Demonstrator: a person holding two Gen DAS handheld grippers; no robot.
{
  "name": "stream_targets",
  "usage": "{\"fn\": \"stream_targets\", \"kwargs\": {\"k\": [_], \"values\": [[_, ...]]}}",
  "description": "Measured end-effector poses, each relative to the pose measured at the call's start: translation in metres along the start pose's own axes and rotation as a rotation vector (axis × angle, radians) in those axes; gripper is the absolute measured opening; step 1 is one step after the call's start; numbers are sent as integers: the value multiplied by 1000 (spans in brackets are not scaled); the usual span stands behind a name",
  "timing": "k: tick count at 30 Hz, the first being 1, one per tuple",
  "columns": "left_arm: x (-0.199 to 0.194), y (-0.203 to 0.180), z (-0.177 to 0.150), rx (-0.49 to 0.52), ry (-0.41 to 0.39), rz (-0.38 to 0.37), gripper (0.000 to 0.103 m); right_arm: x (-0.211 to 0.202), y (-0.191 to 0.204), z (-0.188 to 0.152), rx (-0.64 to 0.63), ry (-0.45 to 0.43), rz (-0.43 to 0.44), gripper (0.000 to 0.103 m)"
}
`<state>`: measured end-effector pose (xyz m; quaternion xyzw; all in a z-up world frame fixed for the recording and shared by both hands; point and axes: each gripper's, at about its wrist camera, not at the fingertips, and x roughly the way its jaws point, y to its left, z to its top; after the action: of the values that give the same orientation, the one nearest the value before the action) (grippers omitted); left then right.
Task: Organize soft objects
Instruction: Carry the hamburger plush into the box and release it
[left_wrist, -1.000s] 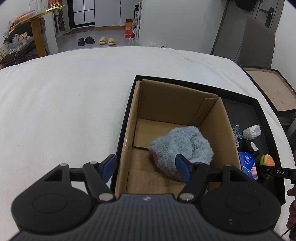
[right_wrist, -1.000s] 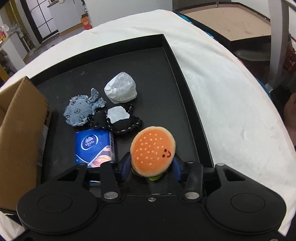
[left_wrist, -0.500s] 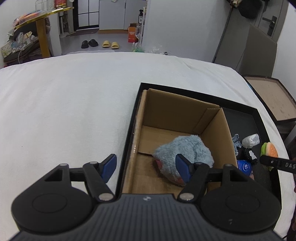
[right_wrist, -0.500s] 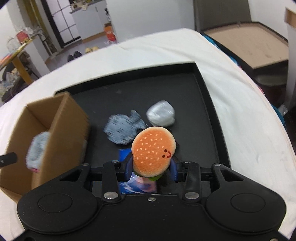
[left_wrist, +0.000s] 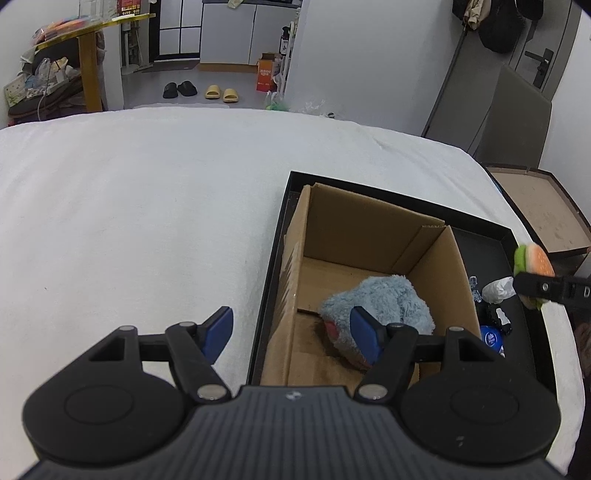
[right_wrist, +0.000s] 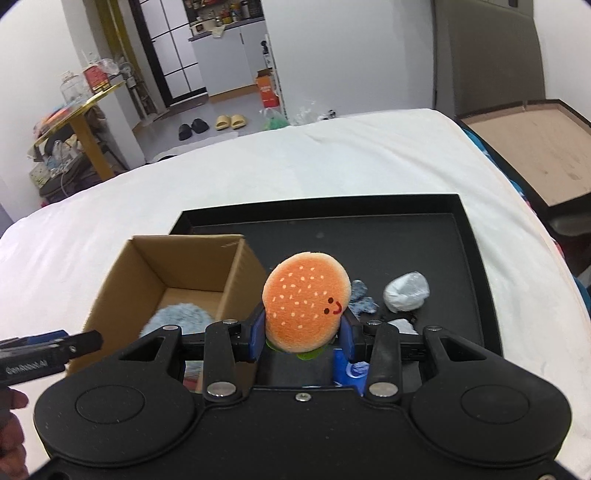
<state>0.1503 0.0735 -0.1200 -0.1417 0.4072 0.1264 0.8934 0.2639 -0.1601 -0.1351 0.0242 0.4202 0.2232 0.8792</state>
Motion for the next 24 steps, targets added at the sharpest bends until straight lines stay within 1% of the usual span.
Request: {"fn": "stream_targets", "kwargs": {"k": [5,8,12,13,14,17,19,22,24], "values": [[4,5,-2,-3,16,-26,67,0,18,5,-35,-2,16,39],[5,8,-3,-7,20,-37,65,2,29,8,-26,12,57,39],[6,11,-4,-2,22,-41,63,5,45,10,-49,16,71,39],[6,12,-5,-1,21,-45,59,6,49,10,-56,16,74,39],[7,13,-5,0,23,-47,51,8,52,11,-63,16,74,39],[10,20,-7,-11,34,-62,37,11,61,12,-67,24,87,39],[12,24,-8,-21,44,-62,30,12,68,11,-79,24,84,39],[17,26,-9,-24,60,-64,23,16,77,11,-92,26,96,39],[18,26,-10,-18,64,-64,21,19,84,10,-97,29,104,39]]}}
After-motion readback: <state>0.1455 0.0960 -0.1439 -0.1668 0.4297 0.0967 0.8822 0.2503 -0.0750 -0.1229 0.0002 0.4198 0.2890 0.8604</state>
